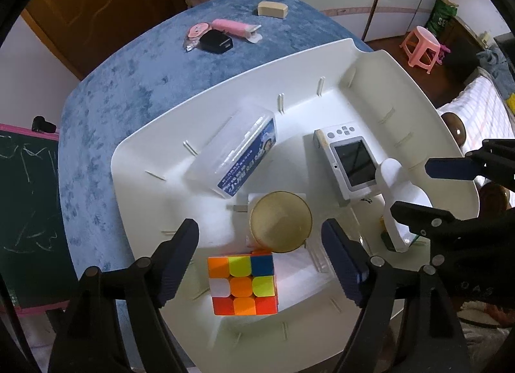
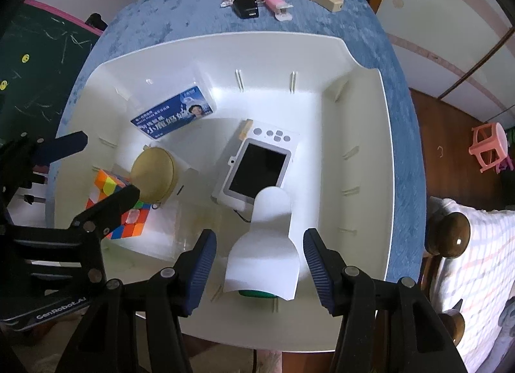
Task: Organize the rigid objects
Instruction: 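Carry the compact and white piece into the tray and release both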
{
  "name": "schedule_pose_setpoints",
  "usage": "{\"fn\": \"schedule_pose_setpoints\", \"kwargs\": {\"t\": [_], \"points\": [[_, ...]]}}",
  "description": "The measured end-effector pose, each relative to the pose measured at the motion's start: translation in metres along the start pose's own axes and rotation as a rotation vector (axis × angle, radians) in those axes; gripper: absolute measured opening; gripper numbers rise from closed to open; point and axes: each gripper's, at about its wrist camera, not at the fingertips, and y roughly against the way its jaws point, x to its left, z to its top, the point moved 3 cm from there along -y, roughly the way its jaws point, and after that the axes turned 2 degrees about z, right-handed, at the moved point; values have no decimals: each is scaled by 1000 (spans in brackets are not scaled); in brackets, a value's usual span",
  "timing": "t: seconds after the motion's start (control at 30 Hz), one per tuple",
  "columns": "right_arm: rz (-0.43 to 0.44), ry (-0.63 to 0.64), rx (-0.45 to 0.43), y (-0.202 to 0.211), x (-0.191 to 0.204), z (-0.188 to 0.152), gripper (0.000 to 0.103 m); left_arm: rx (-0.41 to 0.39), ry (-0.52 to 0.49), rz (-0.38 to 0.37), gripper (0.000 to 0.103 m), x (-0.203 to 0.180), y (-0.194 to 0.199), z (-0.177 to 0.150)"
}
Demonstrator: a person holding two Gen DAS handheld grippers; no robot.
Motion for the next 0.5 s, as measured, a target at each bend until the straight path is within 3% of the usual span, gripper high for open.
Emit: {"fn": "schedule_pose_setpoints", "kwargs": {"t": [0.27,0.5], "points": [[7,-1,-23,9,1,5,57,-12,56,-12,81,17,8,9],[24,-16,-53,23,-4,17,57,-15,180,-79,81,42,21,26]]}}
